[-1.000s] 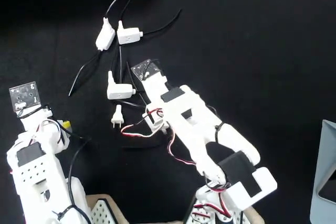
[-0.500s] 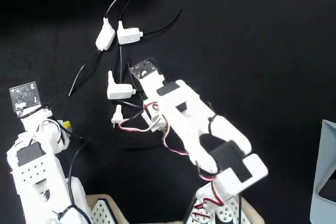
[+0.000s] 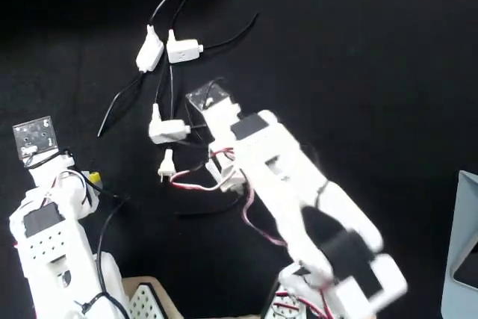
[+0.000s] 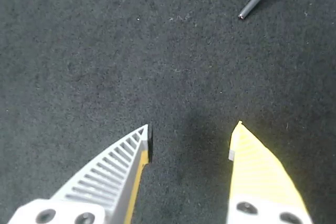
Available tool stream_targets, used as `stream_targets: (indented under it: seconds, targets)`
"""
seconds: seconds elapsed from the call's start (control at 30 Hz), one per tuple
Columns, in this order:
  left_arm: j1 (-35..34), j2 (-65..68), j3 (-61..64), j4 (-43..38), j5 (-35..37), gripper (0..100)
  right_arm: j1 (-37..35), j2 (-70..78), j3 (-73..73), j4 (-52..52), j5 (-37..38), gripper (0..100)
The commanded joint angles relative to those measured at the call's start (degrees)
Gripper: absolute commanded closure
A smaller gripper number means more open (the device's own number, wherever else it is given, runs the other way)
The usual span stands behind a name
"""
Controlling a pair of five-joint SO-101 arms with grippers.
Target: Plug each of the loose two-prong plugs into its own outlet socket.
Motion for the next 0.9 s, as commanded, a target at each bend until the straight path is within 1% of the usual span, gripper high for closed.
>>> stream_targets:
  seconds: [0.0,0.2,0.3,0.4,0.57,0.63,0.77,0.87]
  targets:
    - [0.0,-0.9,-0.1,-1.0,0.2,75,-0.3,-12.1,-1.9,5.5,0.4,98.6]
    - [0.0,-0.9,-0.1,-1.0,0.2,75,-0.4,-24.9,-8.2,15.0,0.1,98.6]
    - [0.0,-0.9,-0.4,-1.0,0.4,75,-0.4,-29.0,-12.0,17.9,-0.1,98.6]
    - [0.0,-0.9,-1.1,-1.0,0.5,75,-2.4,-32.1,-14.5,19.5,-0.4,98.6]
    - [0.0,-0.9,-5.4,-0.2,0.7,75,-9.2,-36.8,-16.4,19.6,-4.8,98.6]
    - [0.0,-0.9,-8.1,2.1,2.1,75,-11.7,-37.8,-17.2,19.4,-6.2,98.6]
    - [0.1,-0.9,-16.1,8.7,5.9,75,-12.7,-39.0,-15.7,15.0,-7.7,98.6]
    - [2.3,-0.9,-21.7,12.0,7.5,75,-12.7,-39.0,-12.2,10.3,-7.5,98.6]
